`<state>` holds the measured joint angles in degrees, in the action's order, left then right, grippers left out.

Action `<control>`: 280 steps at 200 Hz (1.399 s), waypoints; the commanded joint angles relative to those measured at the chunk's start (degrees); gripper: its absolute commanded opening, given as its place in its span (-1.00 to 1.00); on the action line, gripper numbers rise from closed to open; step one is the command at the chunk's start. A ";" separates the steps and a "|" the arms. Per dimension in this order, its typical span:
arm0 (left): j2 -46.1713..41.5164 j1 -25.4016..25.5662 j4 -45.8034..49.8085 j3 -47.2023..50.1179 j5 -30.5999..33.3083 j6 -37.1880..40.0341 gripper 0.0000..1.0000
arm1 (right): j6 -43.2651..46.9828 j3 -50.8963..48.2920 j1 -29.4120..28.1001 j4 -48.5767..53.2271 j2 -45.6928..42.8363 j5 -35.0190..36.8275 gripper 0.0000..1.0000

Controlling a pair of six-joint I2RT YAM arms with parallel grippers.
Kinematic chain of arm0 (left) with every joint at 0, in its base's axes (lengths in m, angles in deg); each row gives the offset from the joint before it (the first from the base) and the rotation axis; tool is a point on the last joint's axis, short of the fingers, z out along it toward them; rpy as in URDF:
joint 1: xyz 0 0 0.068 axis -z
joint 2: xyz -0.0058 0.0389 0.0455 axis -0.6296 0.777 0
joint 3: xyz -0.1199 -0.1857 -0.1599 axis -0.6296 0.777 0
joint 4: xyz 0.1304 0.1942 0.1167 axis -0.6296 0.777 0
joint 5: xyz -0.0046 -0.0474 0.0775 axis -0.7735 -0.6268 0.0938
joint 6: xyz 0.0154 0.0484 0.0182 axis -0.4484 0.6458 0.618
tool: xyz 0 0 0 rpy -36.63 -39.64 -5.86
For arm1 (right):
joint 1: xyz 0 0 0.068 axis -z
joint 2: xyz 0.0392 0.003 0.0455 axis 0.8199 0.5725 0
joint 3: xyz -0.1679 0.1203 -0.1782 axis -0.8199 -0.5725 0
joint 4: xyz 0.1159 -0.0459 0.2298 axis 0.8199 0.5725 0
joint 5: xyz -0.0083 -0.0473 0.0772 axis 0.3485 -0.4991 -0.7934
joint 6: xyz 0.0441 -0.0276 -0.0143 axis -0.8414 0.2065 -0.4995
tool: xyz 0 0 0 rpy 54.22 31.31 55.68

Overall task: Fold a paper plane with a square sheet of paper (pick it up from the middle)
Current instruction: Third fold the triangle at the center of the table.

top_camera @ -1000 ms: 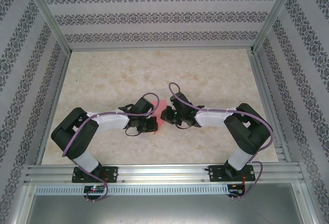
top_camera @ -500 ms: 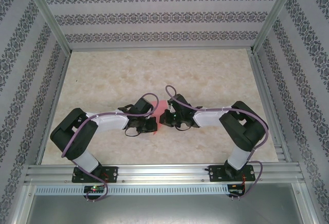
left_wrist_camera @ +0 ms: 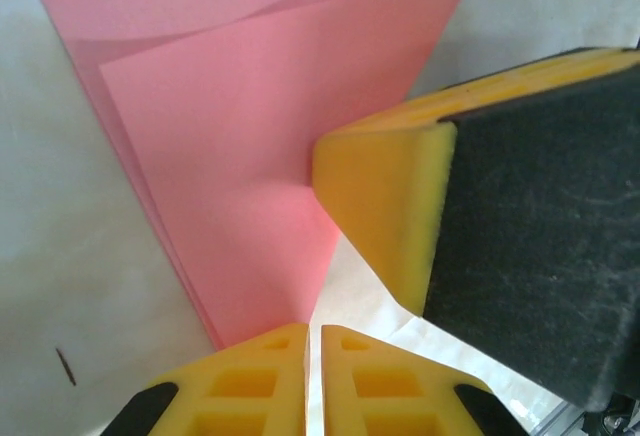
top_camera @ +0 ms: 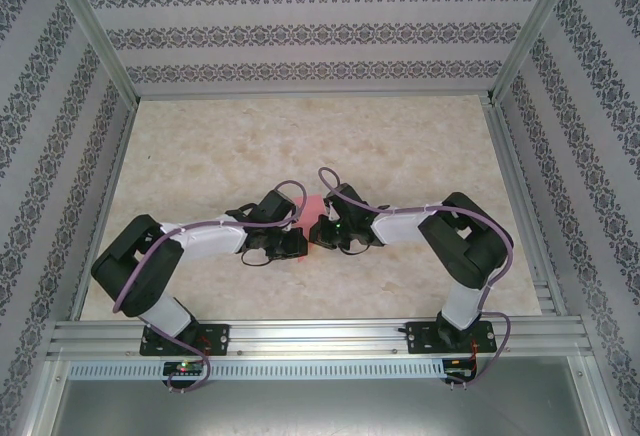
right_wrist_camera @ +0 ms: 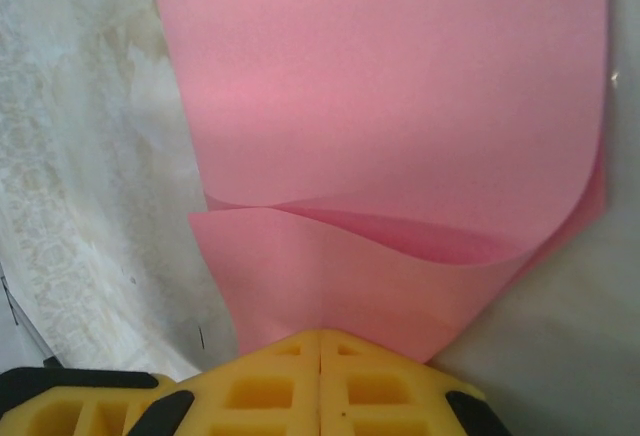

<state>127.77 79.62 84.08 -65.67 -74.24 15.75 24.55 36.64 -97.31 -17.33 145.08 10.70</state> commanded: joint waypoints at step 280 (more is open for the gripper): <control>1.06 0.97 0.76 0.35 4.99 -0.71 -0.85 | 3.48 2.39 -0.09 4.48 2.84 0.26 -0.87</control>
<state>127.57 80.34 85.68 -64.55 -70.99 15.69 26.03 38.74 -97.34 -14.60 146.13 10.24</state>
